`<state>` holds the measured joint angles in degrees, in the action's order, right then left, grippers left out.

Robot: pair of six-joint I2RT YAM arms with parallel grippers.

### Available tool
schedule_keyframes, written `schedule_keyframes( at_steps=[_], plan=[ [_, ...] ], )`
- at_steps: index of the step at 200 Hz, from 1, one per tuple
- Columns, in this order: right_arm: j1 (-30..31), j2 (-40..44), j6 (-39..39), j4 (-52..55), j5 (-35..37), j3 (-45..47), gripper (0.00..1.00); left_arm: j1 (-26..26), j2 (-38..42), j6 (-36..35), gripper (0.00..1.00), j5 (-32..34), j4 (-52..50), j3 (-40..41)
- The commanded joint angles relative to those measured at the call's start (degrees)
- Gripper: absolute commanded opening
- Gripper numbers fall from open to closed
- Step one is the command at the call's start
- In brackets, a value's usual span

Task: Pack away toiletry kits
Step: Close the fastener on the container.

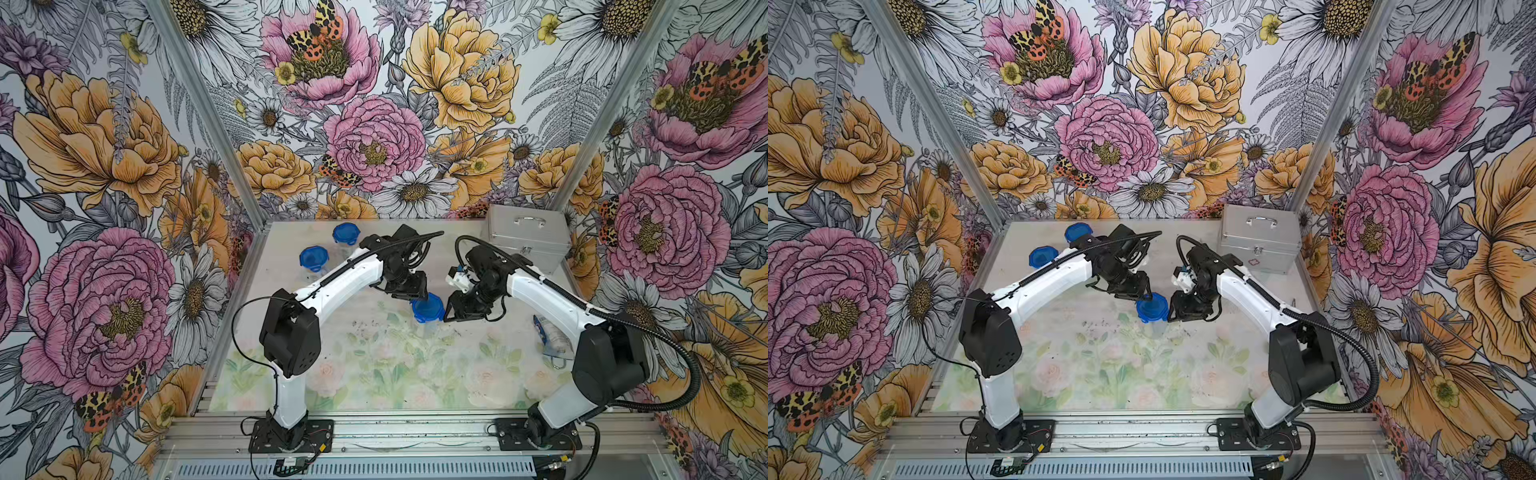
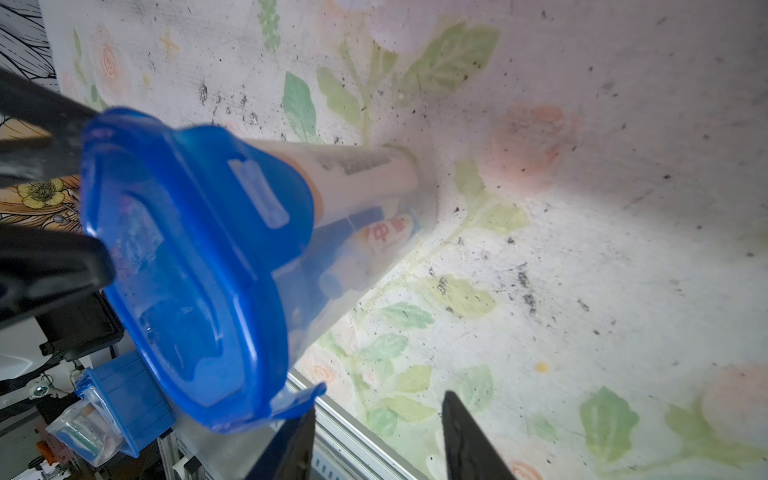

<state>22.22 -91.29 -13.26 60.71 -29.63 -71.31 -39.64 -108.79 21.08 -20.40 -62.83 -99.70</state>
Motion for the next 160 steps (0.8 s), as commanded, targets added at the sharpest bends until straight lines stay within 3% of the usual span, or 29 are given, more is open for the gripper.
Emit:
schedule_keyframes(
  at_steps=[1,33,160],
  plan=[
    [0.4,-1.5,-1.4,-4.1,0.0,-1.8,0.49,-1.1,2.0,1.8,0.49,-2.7,0.8,1.9],
    [0.4,-2.2,-2.6,-6.6,-1.2,-1.8,0.49,-1.2,2.6,4.1,0.56,-5.0,2.6,3.2],
    [0.3,-5.3,-3.6,-10.2,-2.4,-2.2,0.49,-2.1,1.1,9.0,0.58,-7.9,7.7,5.7]
  ],
)
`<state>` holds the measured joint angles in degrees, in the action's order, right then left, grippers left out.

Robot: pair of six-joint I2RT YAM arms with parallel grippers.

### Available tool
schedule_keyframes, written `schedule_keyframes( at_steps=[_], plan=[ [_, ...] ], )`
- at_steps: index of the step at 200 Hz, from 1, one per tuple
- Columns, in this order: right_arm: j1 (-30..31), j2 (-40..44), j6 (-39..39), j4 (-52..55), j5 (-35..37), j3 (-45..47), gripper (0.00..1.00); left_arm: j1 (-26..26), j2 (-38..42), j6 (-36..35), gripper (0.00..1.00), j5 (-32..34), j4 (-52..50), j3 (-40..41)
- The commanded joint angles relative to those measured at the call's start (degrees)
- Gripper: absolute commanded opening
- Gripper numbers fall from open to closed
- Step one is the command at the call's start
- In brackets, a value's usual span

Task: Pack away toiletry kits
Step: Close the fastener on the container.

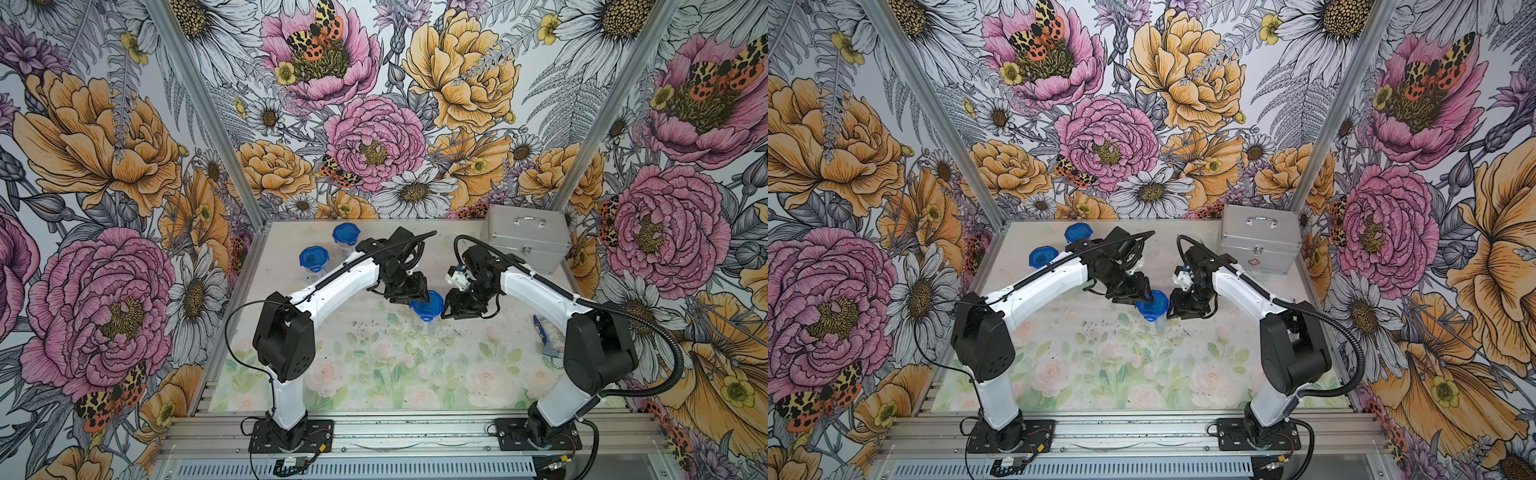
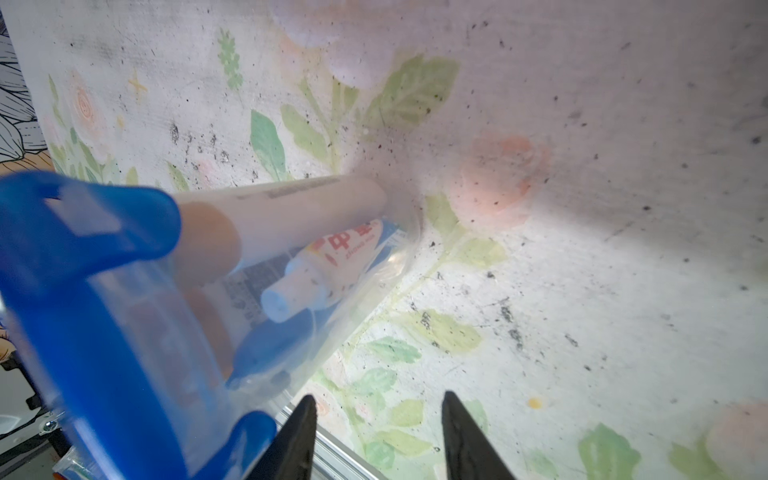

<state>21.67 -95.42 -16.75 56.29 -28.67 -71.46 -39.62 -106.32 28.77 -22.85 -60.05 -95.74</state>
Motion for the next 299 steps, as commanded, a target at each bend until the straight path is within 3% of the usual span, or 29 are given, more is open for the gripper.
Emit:
schedule_keyframes(
  at_steps=[1,39,129,259,299],
  plan=[
    [0.8,-1.2,-0.1,-5.7,-3.3,-2.0,0.49,-2.1,-1.3,1.3,0.58,-5.3,5.0,1.8],
    [0.8,-1.2,-0.1,-5.8,-3.6,-2.0,0.49,-2.3,-1.3,3.1,0.57,-4.4,6.1,2.6],
    [0.8,-0.8,0.2,-5.8,-3.9,-1.1,0.49,-4.5,1.4,6.5,0.47,4.7,6.0,3.3],
    [1.6,-0.3,-0.9,-7.3,-4.6,-0.5,0.49,-3.6,1.5,10.9,0.52,-2.6,13.1,6.7],
    [1.6,-0.1,-0.8,-7.4,-4.1,0.8,0.49,-2.9,1.5,11.4,0.53,-2.1,13.5,7.7]
  ],
)
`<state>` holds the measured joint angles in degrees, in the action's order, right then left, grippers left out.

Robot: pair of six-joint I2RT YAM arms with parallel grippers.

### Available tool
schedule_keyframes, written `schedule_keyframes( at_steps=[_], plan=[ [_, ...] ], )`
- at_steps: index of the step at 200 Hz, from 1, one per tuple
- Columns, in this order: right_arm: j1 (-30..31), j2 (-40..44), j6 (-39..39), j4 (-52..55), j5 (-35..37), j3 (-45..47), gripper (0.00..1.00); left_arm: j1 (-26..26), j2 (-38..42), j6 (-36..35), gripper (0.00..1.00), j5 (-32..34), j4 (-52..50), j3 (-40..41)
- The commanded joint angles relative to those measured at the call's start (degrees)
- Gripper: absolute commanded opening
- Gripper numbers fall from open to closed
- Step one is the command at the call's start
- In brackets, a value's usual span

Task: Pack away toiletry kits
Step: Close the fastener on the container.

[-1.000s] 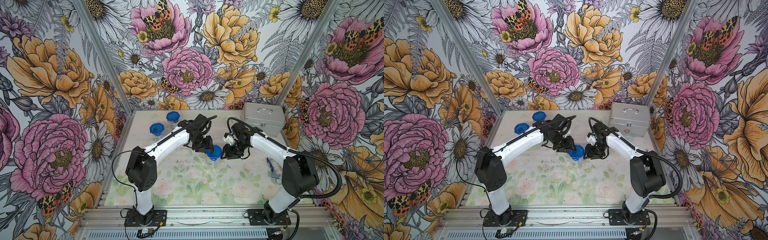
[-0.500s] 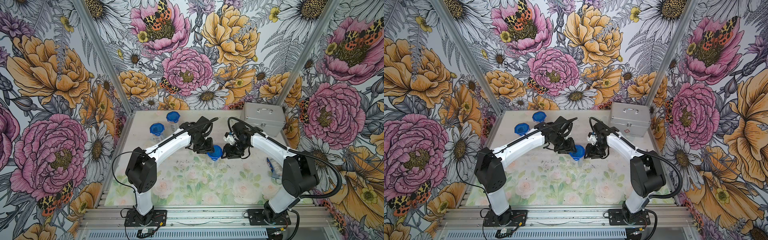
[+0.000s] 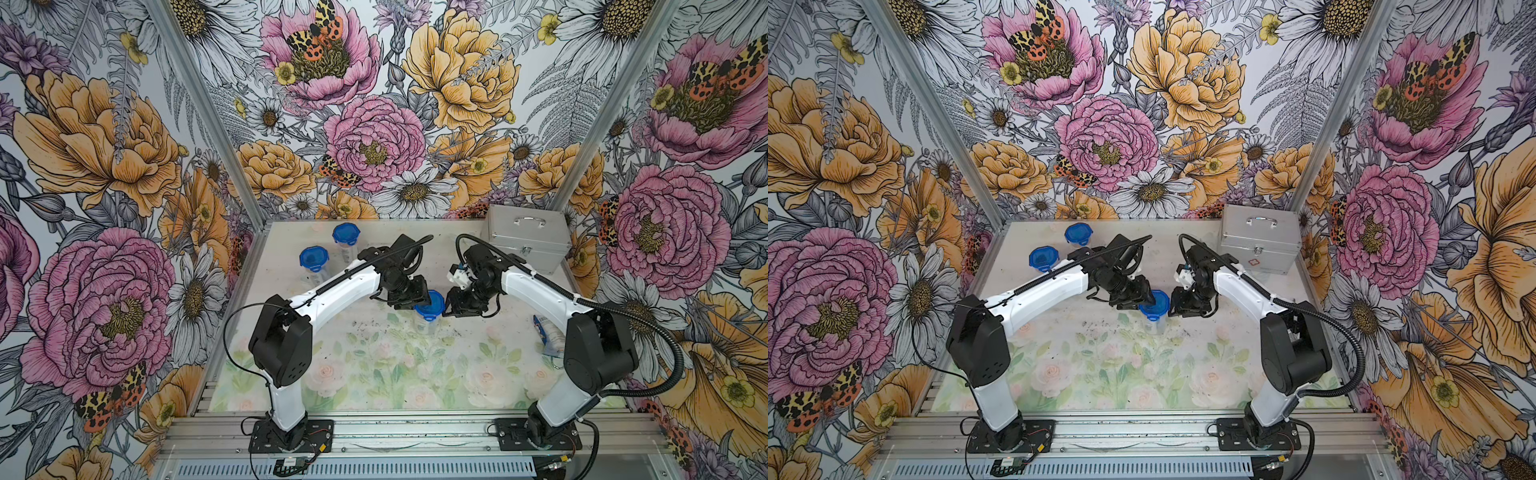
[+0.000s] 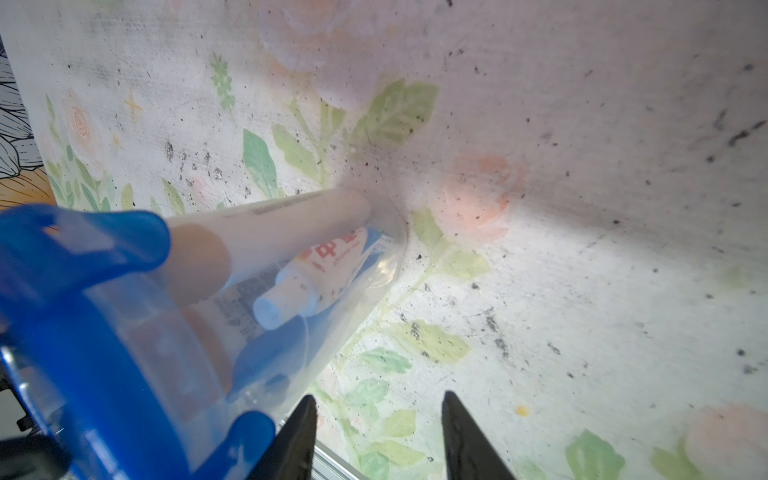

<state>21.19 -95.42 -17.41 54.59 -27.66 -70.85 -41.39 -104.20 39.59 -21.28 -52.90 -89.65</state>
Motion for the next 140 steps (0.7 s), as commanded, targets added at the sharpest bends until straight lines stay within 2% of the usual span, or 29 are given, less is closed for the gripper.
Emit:
schedule_keyframes(
  at_steps=[1,48,104,128,140],
  plan=[
    [2.1,-0.1,-0.2,-5.7,-5.1,0.2,0.49,-1.2,-0.7,0.6,0.53,-3.7,6.4,1.6],
    [1.1,1.3,-0.1,-5.5,-4.4,0.9,0.49,-0.2,3.0,0.6,0.61,-2.3,6.3,4.2],
    [-0.4,3.2,0.0,-5.1,-4.3,2.0,0.49,1.1,5.6,-0.2,0.83,-2.5,5.8,5.5],
    [-0.9,5.0,-0.4,-4.7,-3.2,3.9,0.5,0.9,6.3,-0.7,0.97,-2.6,5.1,5.4],
    [-1.6,5.9,-0.8,-4.5,-2.6,5.0,0.52,0.9,6.8,-0.8,0.99,-2.2,4.3,5.5]
  ],
)
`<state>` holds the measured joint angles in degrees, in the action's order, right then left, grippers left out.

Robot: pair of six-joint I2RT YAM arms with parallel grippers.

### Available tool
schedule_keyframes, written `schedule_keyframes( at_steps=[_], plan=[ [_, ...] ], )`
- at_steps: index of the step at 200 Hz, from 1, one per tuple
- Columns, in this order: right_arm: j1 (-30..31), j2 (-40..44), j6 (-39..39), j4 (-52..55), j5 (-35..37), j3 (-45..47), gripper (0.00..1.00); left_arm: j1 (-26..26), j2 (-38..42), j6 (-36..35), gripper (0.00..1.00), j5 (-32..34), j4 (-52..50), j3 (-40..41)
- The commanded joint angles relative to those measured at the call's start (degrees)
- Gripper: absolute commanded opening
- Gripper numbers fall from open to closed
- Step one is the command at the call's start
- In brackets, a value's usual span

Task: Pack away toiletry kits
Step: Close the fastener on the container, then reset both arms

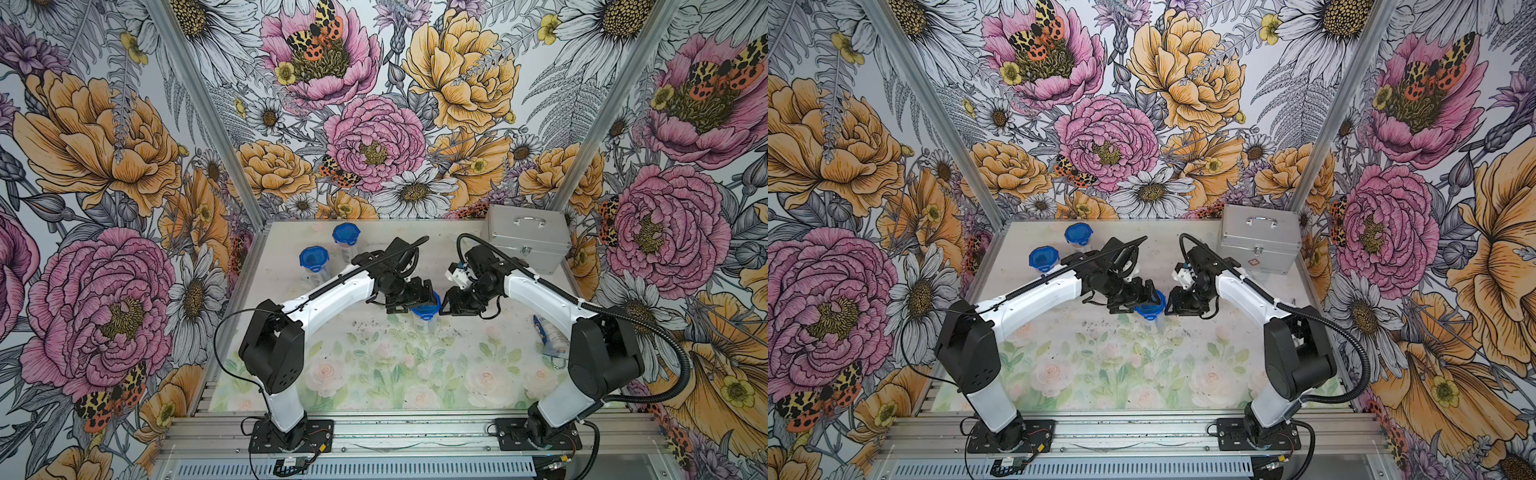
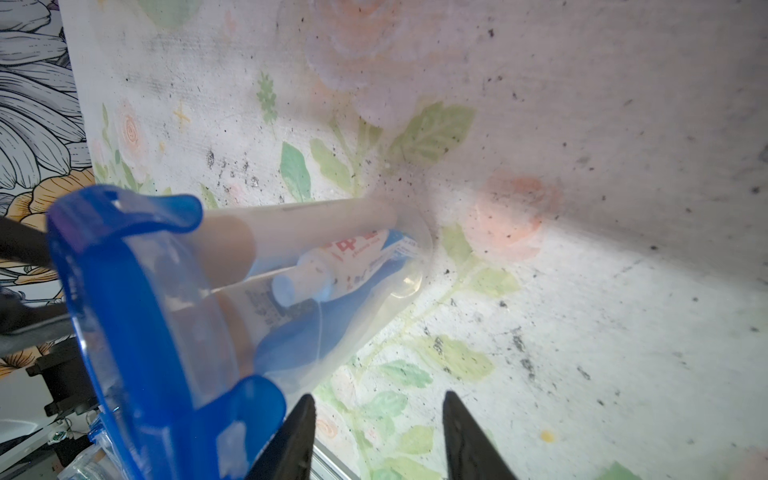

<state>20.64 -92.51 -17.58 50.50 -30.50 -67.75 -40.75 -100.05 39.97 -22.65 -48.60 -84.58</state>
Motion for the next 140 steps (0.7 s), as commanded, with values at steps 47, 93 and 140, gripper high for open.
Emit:
schedule_keyframes(
  at_steps=[47,93,140],
  plan=[
    [-4.8,7.3,-2.4,1.2,5.2,4.1,0.7,1.2,6.6,-2.4,0.99,0.7,-2.8,3.1],
    [-7.3,15.3,-0.9,0.5,16.9,3.9,0.99,2.9,22.7,-8.9,0.99,15.4,-3.8,9.1],
    [-19.1,21.0,4.4,-18.5,21.5,11.2,0.99,29.5,38.6,-12.1,0.99,22.3,5.3,30.3]
  ],
)
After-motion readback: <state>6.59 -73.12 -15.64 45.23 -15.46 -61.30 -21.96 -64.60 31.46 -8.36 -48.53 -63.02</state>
